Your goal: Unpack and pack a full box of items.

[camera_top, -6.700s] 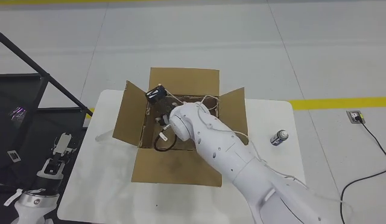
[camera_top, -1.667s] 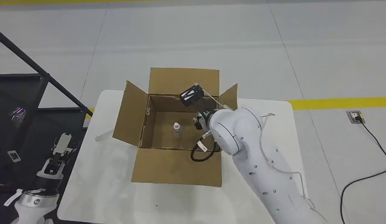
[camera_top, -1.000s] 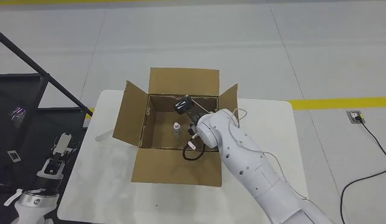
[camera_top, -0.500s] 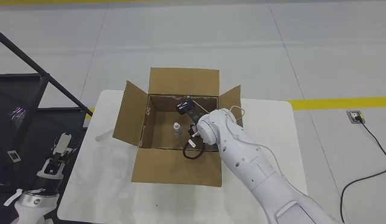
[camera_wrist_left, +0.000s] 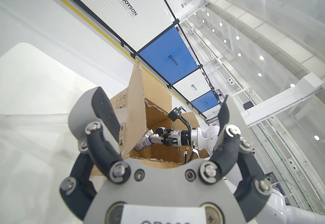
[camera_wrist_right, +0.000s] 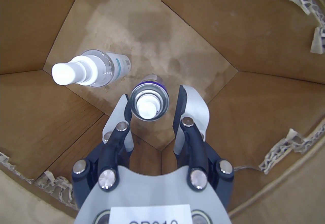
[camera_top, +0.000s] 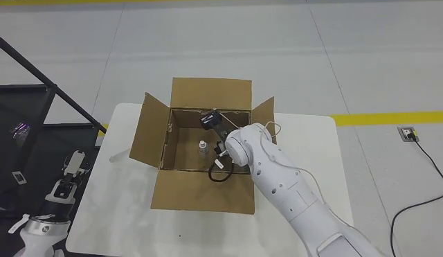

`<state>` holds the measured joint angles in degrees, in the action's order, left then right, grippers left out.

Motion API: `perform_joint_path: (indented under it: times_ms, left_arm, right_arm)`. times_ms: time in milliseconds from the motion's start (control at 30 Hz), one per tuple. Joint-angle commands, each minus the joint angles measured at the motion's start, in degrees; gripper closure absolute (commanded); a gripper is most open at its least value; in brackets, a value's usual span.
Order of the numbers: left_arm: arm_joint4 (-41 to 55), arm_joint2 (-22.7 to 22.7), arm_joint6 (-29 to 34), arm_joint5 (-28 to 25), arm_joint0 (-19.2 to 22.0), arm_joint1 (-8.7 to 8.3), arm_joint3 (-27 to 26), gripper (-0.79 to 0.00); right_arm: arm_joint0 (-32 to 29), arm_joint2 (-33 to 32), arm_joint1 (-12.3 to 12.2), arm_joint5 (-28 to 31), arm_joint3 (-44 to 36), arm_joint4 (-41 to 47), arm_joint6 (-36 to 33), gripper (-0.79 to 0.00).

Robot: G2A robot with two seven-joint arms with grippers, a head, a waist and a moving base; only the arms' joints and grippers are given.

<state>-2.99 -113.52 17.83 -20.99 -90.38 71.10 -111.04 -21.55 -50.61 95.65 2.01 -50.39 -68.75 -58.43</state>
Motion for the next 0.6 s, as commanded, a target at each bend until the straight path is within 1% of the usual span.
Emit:
perform_joint_path:
  times_ms: [0, 100, 133, 233, 267, 300, 433, 567]
  left_arm:
    - [-0.6, -0.2, -0.7, 0.4, 0.0, -0.02, 0.2, -0.785]
    - [-4.2, 0.2, -2.3, 1.3, 0.2, -0.06, 0.2, -0.785]
    - [-5.8, 0.3, -3.0, 1.7, 0.4, -0.08, 0.2, -0.785]
    - [-10.1, 2.1, -4.3, 2.3, 1.4, -0.10, 0.3, -0.785]
    - [-11.2, 2.7, -4.1, 2.3, 1.8, -0.14, 0.4, -0.785]
    - [-12.5, 3.4, -4.0, 2.2, 2.3, -0.20, 0.5, -0.785]
    - [-17.2, 6.3, -3.7, 3.1, 4.7, -0.34, 1.6, -0.785]
    - [-21.0, 9.7, -3.4, 3.8, 7.1, -0.40, 2.4, -0.785]
  right_arm:
    - [-0.3, -0.5, -0.2, -0.1, -1.5, -0.4, -0.4, -0.453]
    - [-1.5, -2.0, -0.7, 1.3, -6.0, 0.7, -1.7, -0.523]
    - [-2.1, -2.7, -0.9, 1.8, -8.1, 0.9, -2.6, -0.643]
    - [-4.9, -4.9, -1.9, 3.1, -16.3, 1.2, -5.1, -0.745]
    - [-6.2, -5.7, -2.3, 3.5, -19.7, 1.2, -5.8, -0.767]
    - [-7.6, -6.6, -2.6, 4.1, -23.1, 1.2, -6.6, -0.785]
    - [-13.8, -10.4, -4.1, 6.3, -37.7, 1.1, -8.7, -0.785]
    - [-20.4, -14.4, -5.3, 8.1, -51.0, 2.2, -8.3, -0.785]
